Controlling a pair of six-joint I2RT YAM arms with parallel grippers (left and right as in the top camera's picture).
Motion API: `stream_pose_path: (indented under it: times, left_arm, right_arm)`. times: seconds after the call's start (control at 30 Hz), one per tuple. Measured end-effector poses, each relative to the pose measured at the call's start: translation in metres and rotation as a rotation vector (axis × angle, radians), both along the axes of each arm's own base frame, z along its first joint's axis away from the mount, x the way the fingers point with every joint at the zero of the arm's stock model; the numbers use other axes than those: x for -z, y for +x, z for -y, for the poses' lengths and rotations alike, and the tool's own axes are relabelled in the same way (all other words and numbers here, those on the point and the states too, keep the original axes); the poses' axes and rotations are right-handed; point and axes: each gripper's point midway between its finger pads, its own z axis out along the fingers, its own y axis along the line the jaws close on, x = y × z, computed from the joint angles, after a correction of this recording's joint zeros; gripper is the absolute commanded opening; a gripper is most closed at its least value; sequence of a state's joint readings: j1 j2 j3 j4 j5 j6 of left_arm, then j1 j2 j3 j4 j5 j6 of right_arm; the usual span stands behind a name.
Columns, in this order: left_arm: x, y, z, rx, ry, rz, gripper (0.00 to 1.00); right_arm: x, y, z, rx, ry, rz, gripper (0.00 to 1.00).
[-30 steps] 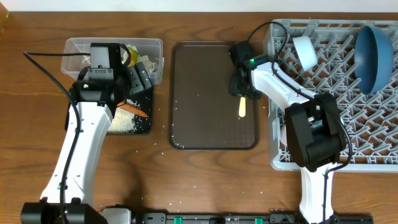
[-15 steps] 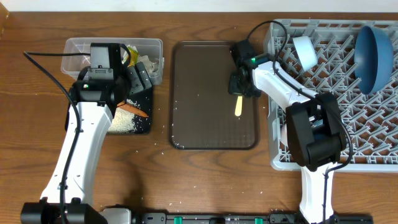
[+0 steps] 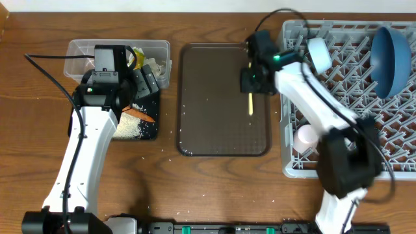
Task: Sort waste into correct bins and load items into the dishwasher rack
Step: 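Grasp yellow spoon on brown tray with right gripper, then place yellow spoon upright in dish rack with right gripper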
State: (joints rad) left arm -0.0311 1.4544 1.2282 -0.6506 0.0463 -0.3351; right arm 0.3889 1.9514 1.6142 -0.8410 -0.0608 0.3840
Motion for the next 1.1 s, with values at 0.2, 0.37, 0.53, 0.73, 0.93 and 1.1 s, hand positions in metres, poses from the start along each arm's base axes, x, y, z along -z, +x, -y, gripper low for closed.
stream_pose_path:
  times: [0.2, 0.37, 0.53, 0.73, 0.93, 1.1]
  left_arm:
    - [0.0, 0.0, 0.0, 0.0, 0.0, 0.0, 0.95]
    - [0.0, 0.0, 0.0, 0.0, 0.0, 0.0, 0.95]
    - [0.0, 0.0, 0.0, 0.0, 0.0, 0.0, 0.95]
    - [0.0, 0.0, 0.0, 0.0, 0.0, 0.0, 0.95]
    - [0.0, 0.0, 0.0, 0.0, 0.0, 0.0, 0.95]
    - [0.0, 0.0, 0.0, 0.0, 0.0, 0.0, 0.95]
  right_arm:
    - [-0.087, -0.012, 0.02, -0.029, 0.04, 0.163, 0.01]
    - [-0.103, -0.023, 0.067, 0.037, -0.031, 0.16, 0.01]
    - [-0.095, -0.027, 0.117, 0.121, -0.164, 0.115, 0.01]
    - [-0.078, -0.014, 0.135, 0.127, -0.24, 0.102, 0.01]
    - [-0.044, 0.011, 0.139, 0.107, -0.308, 0.092, 0.04]
    - [-0.024, 0.023, 0.14, 0.089, -0.33, 0.082, 0.36]
